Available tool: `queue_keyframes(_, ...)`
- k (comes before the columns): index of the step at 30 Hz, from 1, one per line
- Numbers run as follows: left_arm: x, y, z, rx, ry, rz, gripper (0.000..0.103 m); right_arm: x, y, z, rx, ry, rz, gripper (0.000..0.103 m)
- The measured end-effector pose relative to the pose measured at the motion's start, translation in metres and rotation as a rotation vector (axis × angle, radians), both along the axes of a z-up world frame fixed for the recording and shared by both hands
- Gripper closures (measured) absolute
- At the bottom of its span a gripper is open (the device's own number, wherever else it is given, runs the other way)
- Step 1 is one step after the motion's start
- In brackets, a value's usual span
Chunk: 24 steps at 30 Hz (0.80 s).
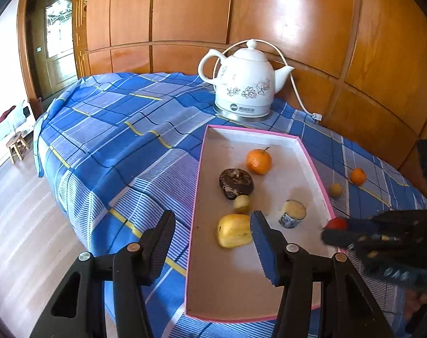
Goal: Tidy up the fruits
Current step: 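Carry the tomato into the tray with the right tool and release it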
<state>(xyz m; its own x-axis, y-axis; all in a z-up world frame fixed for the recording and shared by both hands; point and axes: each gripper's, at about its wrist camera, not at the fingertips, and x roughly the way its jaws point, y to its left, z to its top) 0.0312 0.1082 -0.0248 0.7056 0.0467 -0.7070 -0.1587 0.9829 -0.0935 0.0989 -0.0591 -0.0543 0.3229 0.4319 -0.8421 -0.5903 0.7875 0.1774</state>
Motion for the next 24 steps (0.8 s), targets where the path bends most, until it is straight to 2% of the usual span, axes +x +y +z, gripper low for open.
queue_keyframes(4,-0.002,0.003,-0.001,0.0,-0.001,0.004,0.047,-0.001,0.014,-0.012,-0.027,0.023,0.015,0.078)
queue_keyframes(10,-0.004,0.004,-0.002,-0.01,0.0,-0.001,0.047,0.011,0.012,-0.024,-0.055,0.04,-0.049,0.077)
queue_keyframes(13,-0.005,0.003,-0.001,-0.011,-0.002,0.0,0.047,0.011,0.009,-0.024,-0.057,0.033,-0.059,0.077)
queue_keyframes(18,-0.005,0.001,-0.002,-0.01,0.002,-0.007,0.047,0.01,0.005,-0.024,-0.055,0.028,-0.076,0.068)
queue_keyframes(24,-0.006,-0.002,-0.001,-0.008,0.003,-0.012,0.047,0.008,-0.001,-0.016,-0.022,0.02,-0.098,0.068)
